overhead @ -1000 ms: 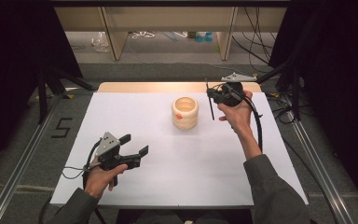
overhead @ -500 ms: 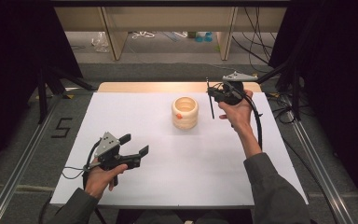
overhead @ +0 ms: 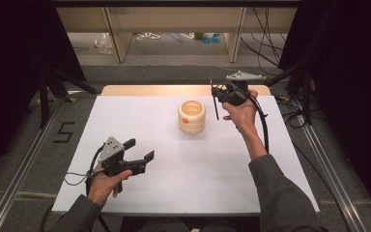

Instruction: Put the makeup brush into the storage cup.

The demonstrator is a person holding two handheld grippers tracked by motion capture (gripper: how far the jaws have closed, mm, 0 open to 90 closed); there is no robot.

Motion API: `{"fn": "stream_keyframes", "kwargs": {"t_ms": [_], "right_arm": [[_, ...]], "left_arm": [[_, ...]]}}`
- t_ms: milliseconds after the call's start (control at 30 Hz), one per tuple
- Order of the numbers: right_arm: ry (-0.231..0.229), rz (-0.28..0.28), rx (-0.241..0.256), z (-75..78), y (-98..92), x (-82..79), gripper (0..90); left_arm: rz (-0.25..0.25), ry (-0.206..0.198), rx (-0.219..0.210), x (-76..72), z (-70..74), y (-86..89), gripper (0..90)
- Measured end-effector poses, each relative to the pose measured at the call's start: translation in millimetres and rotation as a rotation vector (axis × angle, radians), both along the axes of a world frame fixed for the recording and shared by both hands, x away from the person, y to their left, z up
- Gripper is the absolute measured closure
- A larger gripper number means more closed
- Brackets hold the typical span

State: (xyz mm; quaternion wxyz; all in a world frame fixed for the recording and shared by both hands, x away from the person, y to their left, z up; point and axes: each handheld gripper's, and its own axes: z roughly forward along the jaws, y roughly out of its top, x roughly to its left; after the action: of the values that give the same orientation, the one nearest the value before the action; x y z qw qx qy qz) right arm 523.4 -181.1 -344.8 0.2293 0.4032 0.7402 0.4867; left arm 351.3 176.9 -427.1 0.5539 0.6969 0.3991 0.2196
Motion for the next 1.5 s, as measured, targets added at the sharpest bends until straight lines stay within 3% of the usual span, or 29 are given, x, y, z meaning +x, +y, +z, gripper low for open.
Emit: {"fn": "stream_keyframes", "kwargs": {"t_ms": [267, 500, 633, 900, 1067, 1267, 1367, 1400, 1467, 1500], "right_arm": [[0.011, 0.005, 0.012, 0.5, -0.5, 2.7, 85.7], [-0.014, 0.009, 0.01, 7.8, 6.5, 7.5, 85.7], [0.006, 0.011, 0.017, 4.7, 8.9, 10.6, 85.7], [-0.004, 0.006, 0.006, 2.0, 12.6, 14.3, 85.8], [0.002, 0.01, 0.029, 0.8, 13.6, 17.1, 85.7], [-0.02, 0.012, 0.015, 11.2, 17.4, 19.4, 85.7], [-0.021, 0.013, 0.009, 14.7, 19.5, 20.5, 85.7], [-0.02, 0.018, 0.027, 17.2, 22.4, 21.9, 85.7], [-0.025, 0.022, 0.028, 19.0, 25.7, 22.5, 85.7], [-0.024, 0.026, 0.032, 19.5, 27.7, 22.9, 85.7]], "left_arm": [[0.002, -0.001, 0.001, 0.1, 0.0, 0.5, 15.4], [-0.005, 0.001, -0.003, -0.2, 0.4, 0.0, 15.5], [-0.009, 0.002, -0.006, -0.3, 0.4, 0.1, 15.5], [-0.01, 0.019, -0.021, -1.4, 0.6, -1.3, 15.5], [-0.006, 0.019, -0.023, -1.1, 0.4, -0.9, 15.5], [-0.005, -0.024, 0.016, 1.9, 1.0, 1.6, 15.5], [-0.006, -0.011, -0.001, 1.1, 0.8, 0.6, 15.5], [-0.005, -0.01, -0.001, 1.0, 0.8, 0.6, 15.5], [-0.012, -0.024, 0.007, 2.2, 0.8, 1.2, 15.5], [0.004, -0.008, 0.001, 0.6, 0.8, 0.7, 15.5]]}}
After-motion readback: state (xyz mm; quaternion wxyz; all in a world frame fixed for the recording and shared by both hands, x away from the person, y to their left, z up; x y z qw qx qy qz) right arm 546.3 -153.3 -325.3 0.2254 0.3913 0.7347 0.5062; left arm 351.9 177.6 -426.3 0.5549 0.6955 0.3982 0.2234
